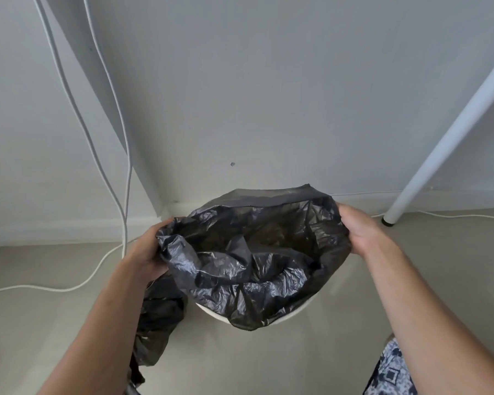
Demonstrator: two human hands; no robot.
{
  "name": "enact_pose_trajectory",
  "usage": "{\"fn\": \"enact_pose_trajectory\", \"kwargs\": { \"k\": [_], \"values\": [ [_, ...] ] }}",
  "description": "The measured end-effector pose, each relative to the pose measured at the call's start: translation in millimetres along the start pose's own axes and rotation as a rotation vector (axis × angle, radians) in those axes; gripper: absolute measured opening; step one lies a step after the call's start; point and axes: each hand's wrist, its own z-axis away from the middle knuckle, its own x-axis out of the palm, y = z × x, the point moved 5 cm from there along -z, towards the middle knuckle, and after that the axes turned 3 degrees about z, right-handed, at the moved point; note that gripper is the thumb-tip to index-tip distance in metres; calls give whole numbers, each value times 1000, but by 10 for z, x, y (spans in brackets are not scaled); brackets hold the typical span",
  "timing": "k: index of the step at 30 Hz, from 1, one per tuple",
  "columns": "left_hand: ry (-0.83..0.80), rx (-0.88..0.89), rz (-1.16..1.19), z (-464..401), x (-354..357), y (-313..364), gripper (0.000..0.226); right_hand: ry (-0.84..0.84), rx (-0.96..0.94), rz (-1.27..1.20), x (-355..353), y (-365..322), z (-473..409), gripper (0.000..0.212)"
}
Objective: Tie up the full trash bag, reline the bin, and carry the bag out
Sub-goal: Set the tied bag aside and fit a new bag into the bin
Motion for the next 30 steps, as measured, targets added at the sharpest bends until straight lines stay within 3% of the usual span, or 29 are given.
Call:
{"fn": "enact_pose_trajectory", "kwargs": {
  "k": [4,7,14,18,21,25,30],
  "values": [
    [47,26,-70,-23,-34,39,35,9,-47,-57,54,-2,-32,34],
    [122,29,-125,-3,-127,57,25,45,-46,-52,36,5,-53,31],
    [-61,42,57,-26,-166,63,32,54,-17,-8,30,-13,-57,23],
    [-14,32,118,-100,-187,-15,35,19,-10,-37,70,-5,-54,34],
    [-4,18,103,-143,-120,-72,45,-12,11,-71,146,17,-41,29],
    [49,1,69,-162,-125,-92,33,-24,6,-126,134,17,-44,27],
    [82,-29,95,-163,-194,-166,37,2,112,-49,65,110,-34,29]
  ]
}}
